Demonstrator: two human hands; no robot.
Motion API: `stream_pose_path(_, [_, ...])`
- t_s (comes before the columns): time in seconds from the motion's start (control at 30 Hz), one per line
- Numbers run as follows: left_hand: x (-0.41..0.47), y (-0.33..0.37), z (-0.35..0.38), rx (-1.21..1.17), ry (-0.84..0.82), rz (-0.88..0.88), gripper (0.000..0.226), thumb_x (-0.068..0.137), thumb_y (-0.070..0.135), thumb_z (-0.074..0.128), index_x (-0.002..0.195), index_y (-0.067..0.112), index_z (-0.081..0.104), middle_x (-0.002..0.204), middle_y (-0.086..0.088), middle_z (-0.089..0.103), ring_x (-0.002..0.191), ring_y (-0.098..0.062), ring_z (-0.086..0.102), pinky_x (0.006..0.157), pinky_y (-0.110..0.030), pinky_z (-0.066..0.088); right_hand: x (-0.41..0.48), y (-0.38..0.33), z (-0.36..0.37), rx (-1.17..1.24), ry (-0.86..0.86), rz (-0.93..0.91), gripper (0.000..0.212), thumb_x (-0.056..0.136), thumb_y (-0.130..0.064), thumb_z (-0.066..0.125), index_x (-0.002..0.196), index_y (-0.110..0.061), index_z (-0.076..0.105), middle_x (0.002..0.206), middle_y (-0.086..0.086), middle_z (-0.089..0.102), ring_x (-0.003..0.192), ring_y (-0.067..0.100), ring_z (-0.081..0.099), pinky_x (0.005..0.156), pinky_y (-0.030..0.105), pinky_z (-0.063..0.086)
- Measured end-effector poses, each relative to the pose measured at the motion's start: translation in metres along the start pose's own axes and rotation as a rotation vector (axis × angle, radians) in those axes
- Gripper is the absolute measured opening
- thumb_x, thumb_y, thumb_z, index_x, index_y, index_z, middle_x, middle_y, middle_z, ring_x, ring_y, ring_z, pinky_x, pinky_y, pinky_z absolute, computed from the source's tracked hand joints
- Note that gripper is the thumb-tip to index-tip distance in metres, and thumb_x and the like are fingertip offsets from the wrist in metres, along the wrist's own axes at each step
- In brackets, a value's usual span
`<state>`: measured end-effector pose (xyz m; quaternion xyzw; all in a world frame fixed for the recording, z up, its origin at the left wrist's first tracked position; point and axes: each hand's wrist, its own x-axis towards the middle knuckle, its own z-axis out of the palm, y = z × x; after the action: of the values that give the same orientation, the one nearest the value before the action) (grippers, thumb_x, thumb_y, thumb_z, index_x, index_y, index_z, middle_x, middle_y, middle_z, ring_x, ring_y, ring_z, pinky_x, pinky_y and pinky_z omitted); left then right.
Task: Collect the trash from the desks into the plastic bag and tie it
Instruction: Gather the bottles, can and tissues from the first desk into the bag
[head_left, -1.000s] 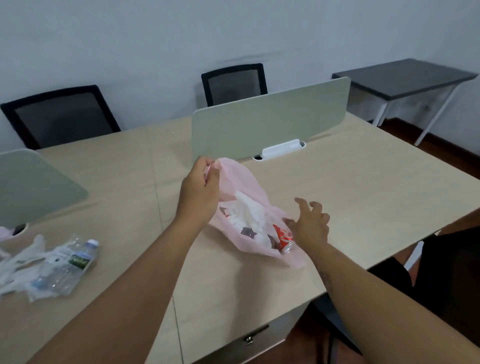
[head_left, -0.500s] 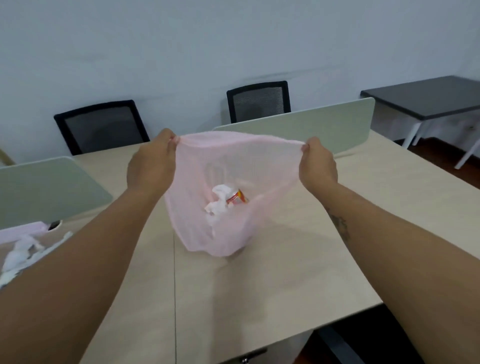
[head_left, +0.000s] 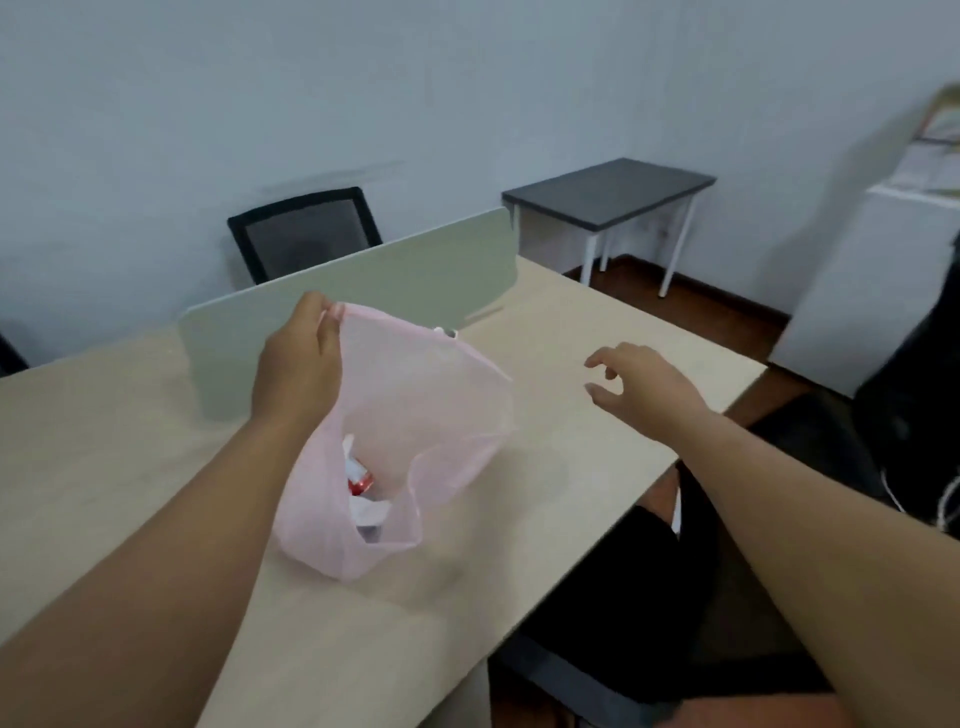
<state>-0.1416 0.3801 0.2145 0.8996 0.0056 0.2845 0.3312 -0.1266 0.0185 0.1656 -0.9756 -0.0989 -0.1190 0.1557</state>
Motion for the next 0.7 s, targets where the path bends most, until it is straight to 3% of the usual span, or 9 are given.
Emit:
stream_pose_path(0.2, [-0.010,0.039,0.090,0.009,-0.221,0.144,0.026,0.104,0.039,0.035,0.093,0.018,0.045,0.078,-0.017,0.059,0.074,-0.041,0.056,0.064,-0.046,0.047,-0.107,0.096,-0.036,-0.310,-0.077,0.210,0.032,0.089,-0.051,0.052,0.113,-0.031,0.062,0.109,-0.004,0.059,0.106,0.023,0.051,0.086,0.036,0.043])
stream_pose_path(0.27, [-0.016,0.048,0.110,0.011,-0.269,0.169,0.026,0.104,0.039,0.035,0.094,0.018,0.045,0.078,-0.017,0.058,0.076,-0.042,0.057,0.065,-0.047,0.047,-0.138,0.116,-0.037,-0.372,-0.155,0.315,0.036,0.089,-0.056,0.049,0.115,-0.035,0.062,0.118,-0.005,0.057,0.114,0.024,0.047,0.097,0.038,0.039])
stream_pose_path(0.43, [-0.030,0.059,0.136,0.001,-0.347,0.174,0.027,0.104,0.039,0.034,0.097,0.016,0.047,0.075,-0.010,0.056,0.077,-0.039,0.056,0.064,-0.040,0.040,-0.191,0.155,-0.009,-0.189,-0.398,0.594,0.031,0.089,-0.056,0.051,0.112,-0.039,0.062,0.138,-0.007,0.049,0.140,0.025,0.030,0.119,0.046,0.017])
stream_pose_path(0.53, [-0.032,0.059,0.140,0.008,-0.363,0.142,0.028,0.104,0.039,0.035,0.095,0.016,0.047,0.073,-0.010,0.055,0.074,-0.037,0.054,0.061,-0.039,0.038,-0.212,0.159,0.020,-0.086,-0.383,0.608,0.012,0.091,-0.047,0.056,0.086,-0.036,0.057,0.125,-0.006,0.060,0.147,0.026,0.020,0.121,0.051,-0.004])
stream_pose_path(0.6, [-0.034,0.057,0.138,0.012,-0.360,0.119,0.028,0.104,0.040,0.035,0.094,0.016,0.047,0.071,-0.009,0.055,0.072,-0.037,0.054,0.059,-0.039,0.039,-0.223,0.150,0.033,-0.122,-0.288,0.569,0.026,0.092,-0.043,0.055,0.070,-0.030,0.055,0.099,-0.009,0.066,0.147,0.019,0.022,0.118,0.049,-0.009])
stream_pose_path(0.7, [-0.036,0.053,0.133,0.017,-0.351,0.101,0.028,0.104,0.038,0.035,0.094,0.015,0.046,0.070,-0.008,0.055,0.072,-0.036,0.052,0.060,-0.039,0.039,-0.226,0.145,0.037,-0.124,-0.139,0.570,0.030,0.093,-0.042,0.055,0.073,-0.022,0.065,0.091,-0.006,0.068,0.144,0.014,0.029,0.121,0.047,-0.006])
